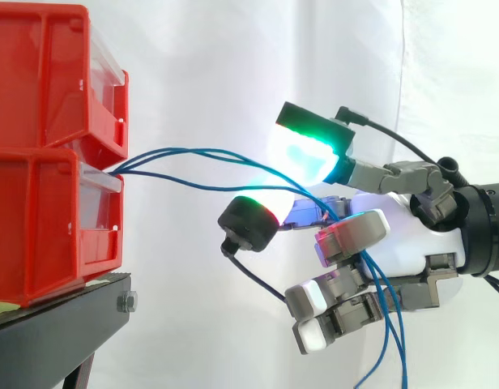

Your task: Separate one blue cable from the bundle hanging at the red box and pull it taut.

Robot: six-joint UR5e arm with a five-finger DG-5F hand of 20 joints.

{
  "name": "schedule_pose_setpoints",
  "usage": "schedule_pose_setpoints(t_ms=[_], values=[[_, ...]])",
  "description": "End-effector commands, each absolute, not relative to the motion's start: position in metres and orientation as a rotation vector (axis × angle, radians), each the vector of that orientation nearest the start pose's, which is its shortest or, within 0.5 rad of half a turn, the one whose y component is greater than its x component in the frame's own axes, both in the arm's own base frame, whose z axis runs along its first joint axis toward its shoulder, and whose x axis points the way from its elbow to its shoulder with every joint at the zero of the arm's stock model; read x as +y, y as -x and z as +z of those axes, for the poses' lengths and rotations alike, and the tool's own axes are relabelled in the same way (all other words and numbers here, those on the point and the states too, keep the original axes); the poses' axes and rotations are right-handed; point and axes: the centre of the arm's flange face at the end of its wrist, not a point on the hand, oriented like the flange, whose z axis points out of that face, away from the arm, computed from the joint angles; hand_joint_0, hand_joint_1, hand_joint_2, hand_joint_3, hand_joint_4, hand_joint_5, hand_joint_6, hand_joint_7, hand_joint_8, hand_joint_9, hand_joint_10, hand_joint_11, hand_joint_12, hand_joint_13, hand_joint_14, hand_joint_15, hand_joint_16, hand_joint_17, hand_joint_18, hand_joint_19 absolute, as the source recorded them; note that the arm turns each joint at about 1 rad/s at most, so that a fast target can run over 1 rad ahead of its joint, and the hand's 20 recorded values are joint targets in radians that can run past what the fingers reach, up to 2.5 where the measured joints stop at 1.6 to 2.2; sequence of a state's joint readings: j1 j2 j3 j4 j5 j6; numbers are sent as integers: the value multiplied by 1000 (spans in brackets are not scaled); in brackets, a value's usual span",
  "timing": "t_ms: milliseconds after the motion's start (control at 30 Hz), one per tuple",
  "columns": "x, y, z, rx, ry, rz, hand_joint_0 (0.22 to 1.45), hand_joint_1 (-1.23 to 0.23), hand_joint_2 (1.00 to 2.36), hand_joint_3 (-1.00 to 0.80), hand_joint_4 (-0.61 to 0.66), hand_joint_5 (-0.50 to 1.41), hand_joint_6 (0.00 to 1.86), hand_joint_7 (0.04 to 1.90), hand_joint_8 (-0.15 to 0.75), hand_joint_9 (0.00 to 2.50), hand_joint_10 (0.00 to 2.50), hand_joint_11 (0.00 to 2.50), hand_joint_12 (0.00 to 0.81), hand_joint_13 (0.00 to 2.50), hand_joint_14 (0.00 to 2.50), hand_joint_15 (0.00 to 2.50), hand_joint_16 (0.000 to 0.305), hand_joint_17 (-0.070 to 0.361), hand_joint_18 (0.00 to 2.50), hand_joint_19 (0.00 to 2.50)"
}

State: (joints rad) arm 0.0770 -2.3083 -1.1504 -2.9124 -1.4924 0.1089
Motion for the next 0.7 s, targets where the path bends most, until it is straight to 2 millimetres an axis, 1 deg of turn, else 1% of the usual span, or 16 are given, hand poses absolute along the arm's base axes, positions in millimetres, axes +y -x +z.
schedule_pose_setpoints(t_ms=[0, 67, 133, 267, 300, 400, 467, 600, 633, 667], values=[[-82, -757, 248, 1219, -1350, 1239, 593, -570, 1013, -292, 6, -39, 601, 1327, 243, 1392, 24, 939, 344, 917, 24, 735, 44, 98, 588, 724], [-82, -757, 247, 1219, -1353, 1239, 595, -574, 1013, -260, 51, -32, 554, 1372, 258, 1383, 22, 909, 358, 922, 21, 719, 46, 104, 605, 709], [-82, -757, 248, 1217, -1350, 1241, 598, -573, 1014, -236, 67, -27, 513, 1434, 274, 1369, 22, 897, 360, 921, 23, 721, 47, 106, 605, 715], [-83, -757, 248, 1215, -1352, 1241, 601, -573, 1013, -232, 72, -35, 500, 1400, 285, 1360, 20, 892, 366, 924, 23, 723, 48, 108, 611, 702], [-82, -757, 248, 1215, -1352, 1241, 603, -573, 1014, -243, 79, -38, 501, 1397, 286, 1358, 22, 907, 365, 922, 23, 722, 48, 108, 608, 704], [-83, -757, 248, 1214, -1352, 1239, 583, -569, 1011, -346, 46, -44, 501, 1395, 276, 1334, 24, 925, 342, 898, 23, 738, 43, 97, 567, 731], [-82, -757, 248, 1216, -1350, 1239, 576, -570, 1007, -413, 57, -45, 501, 1397, 280, 1337, 24, 931, 345, 902, 24, 735, 43, 98, 576, 730], [-82, -758, 247, 1216, -1350, 1239, 565, -595, 1002, -467, 50, -41, 500, 1422, 284, 1344, 25, 949, 349, 910, 25, 731, 44, 99, 586, 718], [-82, -758, 247, 1217, -1352, 1239, 563, -624, 1001, -490, 31, -43, 510, 1437, 289, 1348, 23, 965, 351, 916, 24, 728, 44, 99, 596, 717], [-82, -758, 247, 1217, -1352, 1239, 562, -637, 1000, -496, 21, -48, 527, 1414, 289, 1349, 23, 969, 352, 917, 24, 734, 44, 99, 600, 717]])
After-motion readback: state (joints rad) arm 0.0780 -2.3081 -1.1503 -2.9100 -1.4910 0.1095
